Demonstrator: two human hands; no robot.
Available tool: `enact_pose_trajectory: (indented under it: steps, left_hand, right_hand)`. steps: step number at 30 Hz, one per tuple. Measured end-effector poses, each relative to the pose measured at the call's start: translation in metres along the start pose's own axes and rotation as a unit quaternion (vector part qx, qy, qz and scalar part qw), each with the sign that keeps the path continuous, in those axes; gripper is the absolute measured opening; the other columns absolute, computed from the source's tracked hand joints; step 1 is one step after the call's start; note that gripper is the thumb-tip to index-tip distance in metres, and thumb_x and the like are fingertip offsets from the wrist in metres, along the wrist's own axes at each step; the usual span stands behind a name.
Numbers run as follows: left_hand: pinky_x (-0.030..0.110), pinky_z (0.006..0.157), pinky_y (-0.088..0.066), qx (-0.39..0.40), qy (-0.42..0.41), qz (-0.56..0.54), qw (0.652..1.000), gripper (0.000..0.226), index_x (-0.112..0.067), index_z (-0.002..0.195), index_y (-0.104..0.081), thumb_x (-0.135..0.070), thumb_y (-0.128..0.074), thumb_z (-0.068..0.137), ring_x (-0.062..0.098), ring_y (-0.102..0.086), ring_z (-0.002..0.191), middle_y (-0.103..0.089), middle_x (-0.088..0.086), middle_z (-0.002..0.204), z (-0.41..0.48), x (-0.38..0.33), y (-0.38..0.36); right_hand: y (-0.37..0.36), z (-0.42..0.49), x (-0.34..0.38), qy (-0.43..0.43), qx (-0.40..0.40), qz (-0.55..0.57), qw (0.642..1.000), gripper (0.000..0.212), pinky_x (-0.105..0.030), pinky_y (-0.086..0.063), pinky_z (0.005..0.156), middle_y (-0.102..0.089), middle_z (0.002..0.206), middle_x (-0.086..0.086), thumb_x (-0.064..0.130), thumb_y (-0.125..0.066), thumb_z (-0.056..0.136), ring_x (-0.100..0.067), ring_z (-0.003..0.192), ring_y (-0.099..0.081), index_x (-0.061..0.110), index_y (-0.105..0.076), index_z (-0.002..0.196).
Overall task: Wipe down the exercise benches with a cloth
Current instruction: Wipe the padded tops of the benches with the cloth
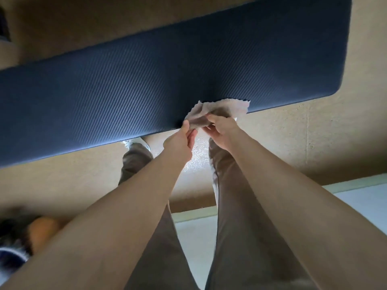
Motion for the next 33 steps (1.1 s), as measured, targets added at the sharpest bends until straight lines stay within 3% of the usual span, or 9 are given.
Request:
enact_pose_trajectory:
  steps: [4, 7, 14, 17, 20, 23, 25, 28, 33]
  left_hand:
    - [0.025, 0.084, -0.062, -0.03, -0.02, -0.016, 0.999, 0.03, -0.005, 0.105, -0.073, -0.025, -0.082, 0.085, 0.013, -0.078, 0.09, -0.08, 0.006, 0.091, 0.007, -0.031, 0.051]
    - [0.026, 0.075, -0.064, -0.071, -0.043, -0.041, 0.996, 0.041, -0.005, 0.109, -0.07, -0.029, -0.086, 0.081, 0.012, -0.078, 0.078, -0.08, 0.006, 0.09, 0.016, -0.059, 0.09]
    - [0.02, 0.075, -0.061, -0.143, -0.035, -0.144, 0.979, 0.032, -0.016, 0.088, -0.066, -0.043, -0.081, 0.084, 0.005, -0.074, 0.082, -0.078, -0.003, 0.096, 0.017, -0.078, 0.148]
    - [0.029, 0.098, -0.055, -0.028, -0.009, -0.164, 0.986, 0.051, -0.02, 0.116, -0.064, -0.054, -0.08, 0.081, 0.011, -0.066, 0.106, -0.068, -0.004, 0.117, 0.017, -0.061, 0.133]
    - [0.04, 0.117, -0.041, 0.106, 0.015, -0.173, 0.979, 0.051, -0.013, 0.132, -0.054, -0.041, -0.072, 0.094, 0.022, -0.056, 0.129, -0.06, 0.006, 0.135, 0.024, -0.049, 0.105]
    - [0.038, 0.106, -0.05, 0.106, 0.014, -0.2, 0.974, 0.04, -0.008, 0.14, -0.054, -0.028, -0.056, 0.105, 0.028, -0.059, 0.129, -0.063, 0.01, 0.136, 0.04, -0.061, 0.097]
    - [0.032, 0.085, -0.056, 0.081, 0.007, -0.196, 0.977, 0.034, -0.009, 0.133, -0.056, -0.028, -0.054, 0.106, 0.026, -0.067, 0.114, -0.066, 0.01, 0.124, 0.041, -0.067, 0.102]
    - [0.031, 0.075, -0.055, 0.05, 0.005, -0.223, 0.974, 0.023, -0.014, 0.116, -0.06, -0.034, -0.054, 0.106, 0.018, -0.067, 0.088, -0.067, 0.005, 0.098, 0.043, -0.072, 0.123]
    - [0.034, 0.088, -0.057, 0.022, 0.038, -0.32, 0.947, 0.052, -0.01, 0.149, -0.044, -0.036, -0.054, 0.104, 0.021, -0.062, 0.114, -0.061, 0.009, 0.141, 0.078, -0.101, 0.183]
  right_hand:
    - [-0.046, -0.012, -0.036, -0.028, 0.026, -0.009, 0.999, 0.026, -0.04, -0.06, 0.095, -0.065, 0.122, -0.021, -0.005, -0.062, 0.096, -0.029, 0.11, -0.067, -0.003, -0.059, 0.121]
    - [-0.083, -0.023, -0.06, -0.05, 0.052, -0.025, 0.997, 0.03, -0.034, -0.062, 0.087, -0.067, 0.125, -0.02, 0.0, -0.063, 0.098, -0.028, 0.11, -0.068, -0.001, -0.06, 0.127]
    - [-0.112, -0.033, -0.093, -0.076, 0.048, 0.056, 0.994, 0.026, -0.046, -0.057, 0.101, -0.068, 0.119, -0.017, -0.001, -0.07, 0.092, -0.027, 0.105, -0.069, 0.0, -0.06, 0.116]
    - [-0.111, -0.031, -0.096, -0.065, 0.02, 0.063, 0.996, 0.028, -0.043, -0.055, 0.104, -0.07, 0.117, -0.017, -0.001, -0.071, 0.093, -0.028, 0.104, -0.069, -0.001, -0.059, 0.118]
    - [-0.112, -0.025, -0.097, -0.049, 0.001, 0.001, 0.999, 0.034, -0.035, -0.059, 0.094, -0.069, 0.122, -0.019, 0.005, -0.068, 0.096, -0.028, 0.106, -0.069, -0.003, -0.057, 0.128]
    - [-0.119, -0.024, -0.098, -0.036, -0.037, -0.052, 0.997, 0.036, -0.03, -0.063, 0.074, -0.066, 0.127, -0.021, 0.007, -0.067, 0.097, -0.029, 0.104, -0.07, -0.005, -0.056, 0.13]
    - [-0.129, -0.027, -0.1, -0.019, -0.054, -0.074, 0.996, 0.034, -0.03, -0.062, 0.077, -0.063, 0.13, -0.021, 0.005, -0.064, 0.098, -0.029, 0.106, -0.068, -0.003, -0.055, 0.131]
    - [-0.147, -0.033, -0.113, -0.015, -0.063, -0.081, 0.995, 0.037, -0.031, -0.059, 0.073, -0.062, 0.131, -0.02, 0.003, -0.061, 0.1, -0.026, 0.097, -0.067, 0.0, -0.052, 0.135]
    - [-0.2, -0.045, -0.156, -0.059, -0.065, -0.142, 0.986, 0.035, -0.028, -0.06, 0.077, -0.067, 0.123, -0.014, 0.008, -0.069, 0.096, -0.022, 0.096, -0.068, 0.002, -0.059, 0.129]
Point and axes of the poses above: each hand's wrist, its own z-axis towards the middle knuckle, its own y-axis out of the back of the hand, x = y × z, the point moved 6 cm from there along z, towards the middle knuckle
